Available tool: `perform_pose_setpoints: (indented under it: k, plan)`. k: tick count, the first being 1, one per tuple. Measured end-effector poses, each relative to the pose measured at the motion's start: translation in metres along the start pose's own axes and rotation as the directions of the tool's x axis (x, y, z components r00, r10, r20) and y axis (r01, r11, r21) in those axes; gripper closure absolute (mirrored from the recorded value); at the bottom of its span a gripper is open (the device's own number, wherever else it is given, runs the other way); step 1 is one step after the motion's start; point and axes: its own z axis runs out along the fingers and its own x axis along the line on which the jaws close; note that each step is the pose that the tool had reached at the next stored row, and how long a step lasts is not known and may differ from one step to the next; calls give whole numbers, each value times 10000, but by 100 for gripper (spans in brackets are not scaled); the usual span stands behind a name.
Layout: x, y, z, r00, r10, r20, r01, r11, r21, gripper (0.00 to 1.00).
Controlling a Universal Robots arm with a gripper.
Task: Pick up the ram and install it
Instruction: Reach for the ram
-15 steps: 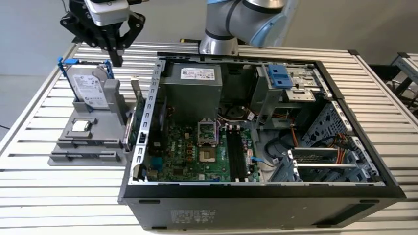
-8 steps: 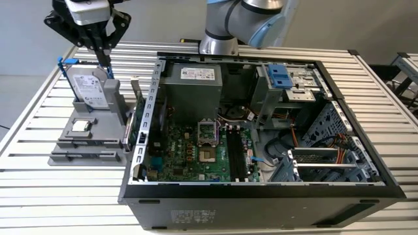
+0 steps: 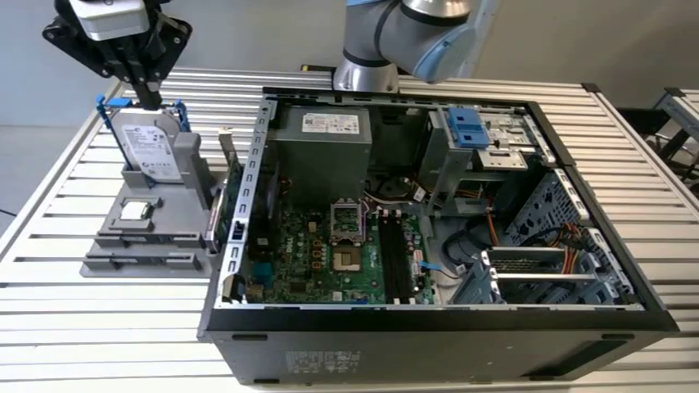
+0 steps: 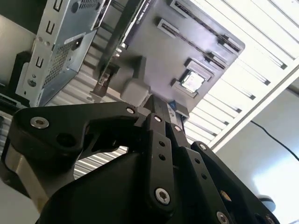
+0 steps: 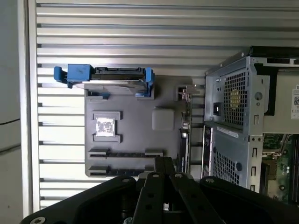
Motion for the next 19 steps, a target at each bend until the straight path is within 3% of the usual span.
perform_pose_setpoints:
  k: [14,19]
  plan:
    - [416,-1,-8,10000,-61,-5,61,10000,-1,100]
    - [478,-1,-9,10000,-66,-6,66,10000,0,100]
